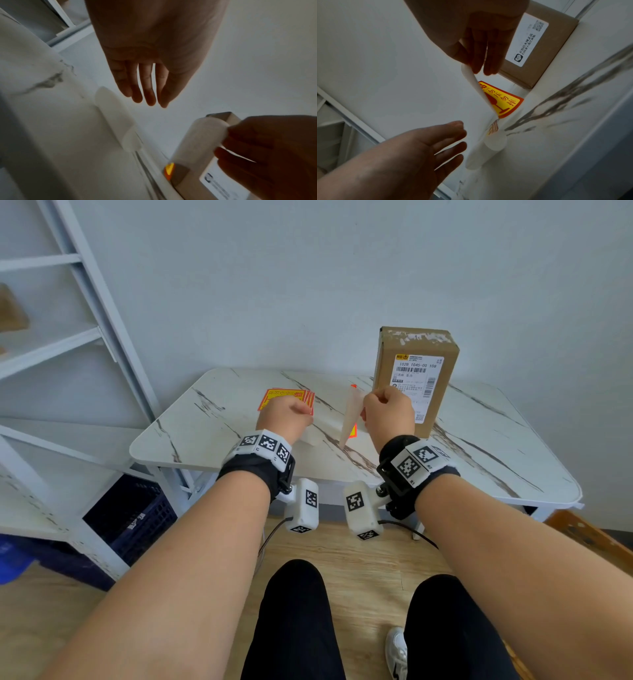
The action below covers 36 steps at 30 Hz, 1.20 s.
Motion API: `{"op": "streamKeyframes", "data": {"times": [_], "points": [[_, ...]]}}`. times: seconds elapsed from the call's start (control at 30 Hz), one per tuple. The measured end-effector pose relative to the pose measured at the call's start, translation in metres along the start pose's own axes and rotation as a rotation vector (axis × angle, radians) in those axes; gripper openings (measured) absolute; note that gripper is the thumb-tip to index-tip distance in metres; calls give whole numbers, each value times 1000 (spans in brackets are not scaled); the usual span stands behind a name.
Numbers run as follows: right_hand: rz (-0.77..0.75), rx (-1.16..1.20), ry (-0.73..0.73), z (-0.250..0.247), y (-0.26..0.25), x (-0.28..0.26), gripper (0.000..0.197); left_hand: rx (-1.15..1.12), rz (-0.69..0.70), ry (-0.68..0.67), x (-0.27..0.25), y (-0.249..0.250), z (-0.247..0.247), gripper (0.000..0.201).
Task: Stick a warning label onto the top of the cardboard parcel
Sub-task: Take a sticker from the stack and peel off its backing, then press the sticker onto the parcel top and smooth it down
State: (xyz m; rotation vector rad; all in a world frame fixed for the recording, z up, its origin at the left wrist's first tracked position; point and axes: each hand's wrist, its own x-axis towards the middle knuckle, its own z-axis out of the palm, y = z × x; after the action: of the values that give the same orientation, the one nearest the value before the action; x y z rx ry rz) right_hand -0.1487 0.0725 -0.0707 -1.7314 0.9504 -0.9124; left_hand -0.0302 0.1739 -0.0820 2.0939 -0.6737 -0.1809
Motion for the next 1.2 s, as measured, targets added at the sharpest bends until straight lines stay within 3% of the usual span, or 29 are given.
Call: {"op": "streamKeyframes", "data": {"times": [0.2, 0.3, 0.43, 0.53, 0.73, 0.9, 0.97, 1.07, 1.2], "points": [[40, 52, 5, -14, -5, 4, 21, 93, 140, -147, -14, 26, 20, 29], [37, 46, 10, -20, -5, 4, 21, 152, 182, -137, -21, 34, 28, 44], [42, 73, -6, -28, -3, 3, 22, 235, 247, -84, -27, 35, 31, 32], [28, 121, -34, -33, -2, 2, 23, 216, 243, -84, -30, 37, 29, 21], [15, 204, -125, -40, -11, 1, 14, 166, 159, -49, -29, 42, 17, 22], [-32, 136, 8, -51, -13, 7, 10, -70, 107, -1, -26, 56, 3, 32], [-60, 61, 65, -56, -11, 9, 18, -160, 99, 4, -26, 64, 0, 34], [-47, 51, 36, -63, -10, 12, 33, -226, 93, -21, -26, 78, -1, 31], [-91, 44, 38, -75, -16, 22, 20, -210, 105, -96, -22, 96, 1, 31]]}}
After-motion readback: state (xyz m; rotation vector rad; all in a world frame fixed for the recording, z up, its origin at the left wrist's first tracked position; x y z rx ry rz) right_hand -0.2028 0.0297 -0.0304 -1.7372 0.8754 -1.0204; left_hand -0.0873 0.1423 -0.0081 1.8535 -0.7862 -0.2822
